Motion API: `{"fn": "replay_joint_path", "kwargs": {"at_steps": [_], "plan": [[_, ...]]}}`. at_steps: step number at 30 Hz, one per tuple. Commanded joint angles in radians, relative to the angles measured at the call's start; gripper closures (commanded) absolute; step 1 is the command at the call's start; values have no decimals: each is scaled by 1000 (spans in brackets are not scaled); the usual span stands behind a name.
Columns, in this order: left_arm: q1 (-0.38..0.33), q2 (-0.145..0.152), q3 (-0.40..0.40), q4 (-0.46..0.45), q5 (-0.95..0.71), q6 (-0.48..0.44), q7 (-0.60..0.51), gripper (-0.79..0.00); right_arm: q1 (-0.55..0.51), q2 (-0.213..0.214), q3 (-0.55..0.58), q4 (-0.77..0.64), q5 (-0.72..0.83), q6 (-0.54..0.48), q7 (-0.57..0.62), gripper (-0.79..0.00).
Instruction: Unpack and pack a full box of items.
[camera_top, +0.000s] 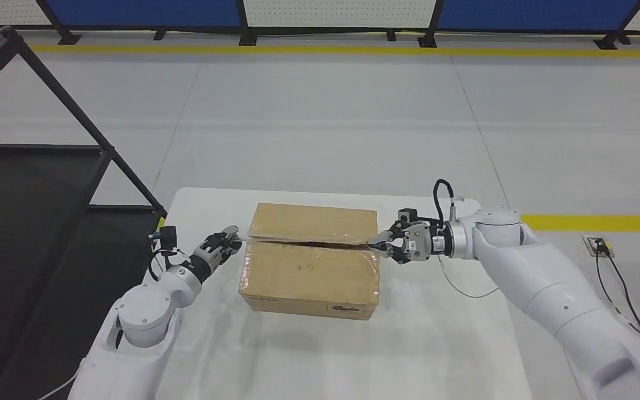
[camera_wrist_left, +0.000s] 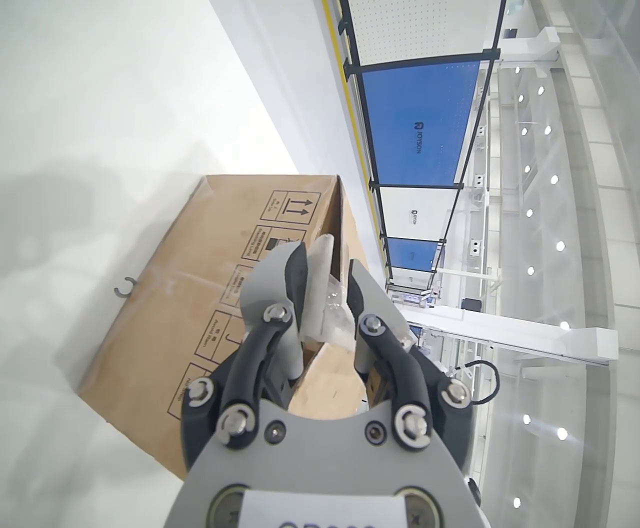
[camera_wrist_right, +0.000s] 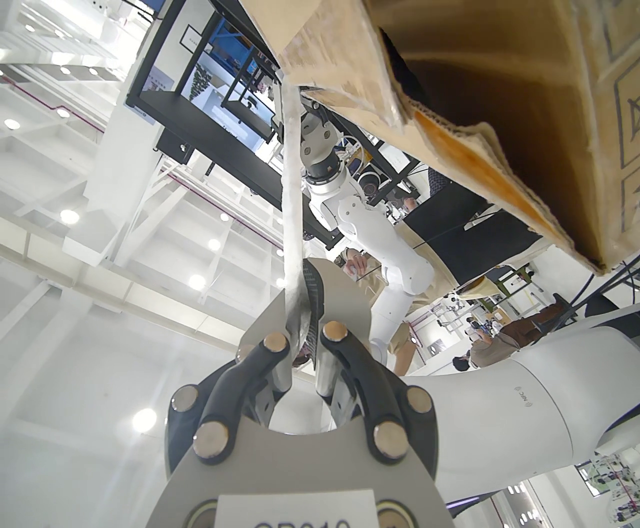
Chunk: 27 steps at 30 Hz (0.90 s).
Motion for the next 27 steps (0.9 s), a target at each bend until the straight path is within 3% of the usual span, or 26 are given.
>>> {"fn": "replay_joint_path", "kwargs": {"at_steps": [1, 3, 4, 5, 9, 18, 23, 27], "plan": [[0, 0, -1, 0, -2, 0, 3, -354, -4, 0, 9, 1, -7, 3, 4, 0], [1, 0, -5, -1, -5, -1, 2, -394, -8, 0, 17, 3, -12, 6, 7, 0], [2, 0, -7, -2, -6, 0, 3, -468, -10, 0, 20, 3, -13, 6, 7, 0], [4, 0, -10, -4, -7, 0, 4, -493, -12, 0, 23, 3, -15, 5, 7, 0], [12, 0, -19, -12, -10, 1, 7, -542, -19, -1, 30, 1, -23, 7, 6, 0], [38, 4, -71, -61, -28, -1, 40, -579, -27, -6, 21, 13, -5, 24, -11, 0], [81, 8, -111, -166, -3, -28, 73, -585, -25, -10, 7, 27, 13, 35, -23, 0], [118, 13, -117, -261, 25, -37, 24, -588, -22, -13, -2, 39, 30, 38, -25, 0]]}}
